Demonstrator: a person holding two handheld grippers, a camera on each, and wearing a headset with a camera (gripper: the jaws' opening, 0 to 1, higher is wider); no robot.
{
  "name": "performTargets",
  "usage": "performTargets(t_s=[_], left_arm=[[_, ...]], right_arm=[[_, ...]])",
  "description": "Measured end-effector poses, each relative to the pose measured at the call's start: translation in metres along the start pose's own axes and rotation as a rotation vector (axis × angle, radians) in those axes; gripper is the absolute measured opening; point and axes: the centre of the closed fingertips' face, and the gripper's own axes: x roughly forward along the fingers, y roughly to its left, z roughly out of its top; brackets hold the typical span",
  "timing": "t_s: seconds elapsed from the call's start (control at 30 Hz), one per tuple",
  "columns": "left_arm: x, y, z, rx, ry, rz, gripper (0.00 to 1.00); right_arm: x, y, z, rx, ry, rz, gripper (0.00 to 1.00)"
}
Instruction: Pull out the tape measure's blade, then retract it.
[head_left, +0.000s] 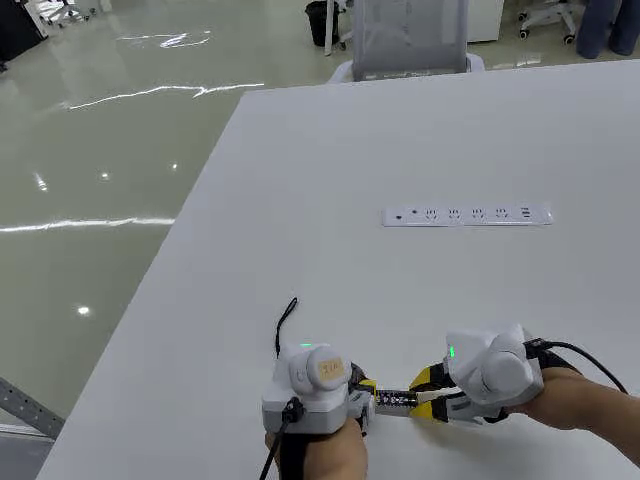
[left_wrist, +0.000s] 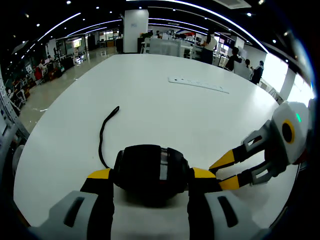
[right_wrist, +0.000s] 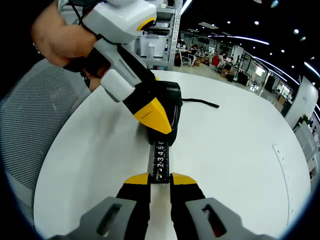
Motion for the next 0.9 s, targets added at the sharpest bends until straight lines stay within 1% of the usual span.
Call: performTargets(t_s=[0.17, 0.9], left_arm=[[-0.0004, -0.0002, -0.0003, -0.001, 0.001, -0.003, 0.56], [-0.0008, 0.0013, 0.0000, -0.019, -0.002, -0.029, 0.56]], right_arm=[[0.0015, 0.0000, 0.0000, -0.001, -0.001, 0.001, 0.14], [0.0098, 0.0007, 0.0092, -0.007, -0.004, 0.003, 0.14]])
